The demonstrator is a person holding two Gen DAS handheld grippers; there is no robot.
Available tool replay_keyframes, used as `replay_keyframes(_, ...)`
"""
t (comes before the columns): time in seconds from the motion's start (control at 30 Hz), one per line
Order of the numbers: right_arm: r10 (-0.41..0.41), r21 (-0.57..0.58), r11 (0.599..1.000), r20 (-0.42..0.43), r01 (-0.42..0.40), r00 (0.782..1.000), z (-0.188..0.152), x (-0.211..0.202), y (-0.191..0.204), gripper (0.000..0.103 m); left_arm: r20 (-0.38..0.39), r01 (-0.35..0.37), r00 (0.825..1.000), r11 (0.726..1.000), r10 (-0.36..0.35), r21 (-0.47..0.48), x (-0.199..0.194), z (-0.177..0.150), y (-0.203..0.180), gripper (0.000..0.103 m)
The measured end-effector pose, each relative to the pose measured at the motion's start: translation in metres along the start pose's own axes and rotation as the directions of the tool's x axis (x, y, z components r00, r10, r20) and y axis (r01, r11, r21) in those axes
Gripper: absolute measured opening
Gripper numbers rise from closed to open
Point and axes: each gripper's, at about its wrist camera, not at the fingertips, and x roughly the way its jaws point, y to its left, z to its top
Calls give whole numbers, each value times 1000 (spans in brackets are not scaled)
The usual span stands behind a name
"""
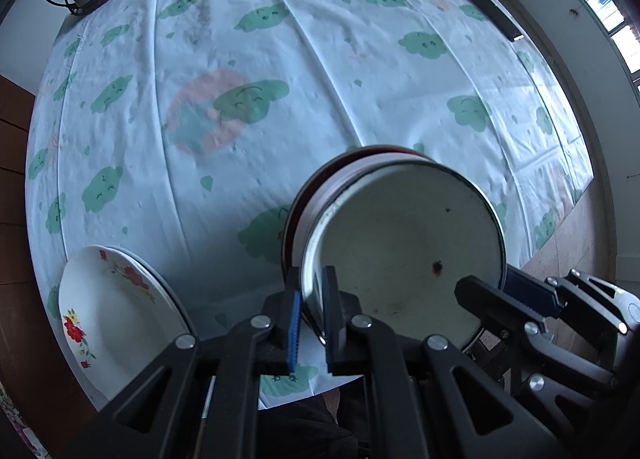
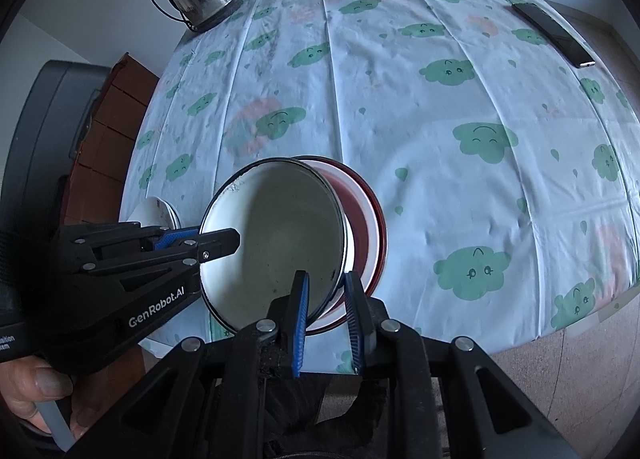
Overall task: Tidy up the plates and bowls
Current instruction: 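Lower the white enamel bowl into the pink-red bowl with the left tool, then open the left tool and release the white enamel bowl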
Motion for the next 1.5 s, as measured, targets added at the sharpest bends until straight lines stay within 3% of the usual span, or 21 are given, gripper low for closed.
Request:
replay_keyframes(1.07, -10, 26, 1000, 26, 9, 1000, 3, -1, -8, 22, 5, 39, 999, 999, -39, -5, 0, 1, 1, 10)
replay_keyframes(1.23, 1, 25, 1000, 72, -3, 997, 2, -10, -7, 25, 31, 17, 999, 1000, -17, -1, -6, 0, 1, 11)
replay_keyframes(1.37, -26, 37, 999, 94, 22, 995, 1, -14, -9, 37, 73, -31, 997, 1000, 30, 7, -12, -1, 3, 27)
replay_keyframes(1.5, -39, 47, 998, 90, 35, 995, 0, -13, -13, 38, 79, -41, 996, 999, 40, 4, -12, -2, 5, 38)
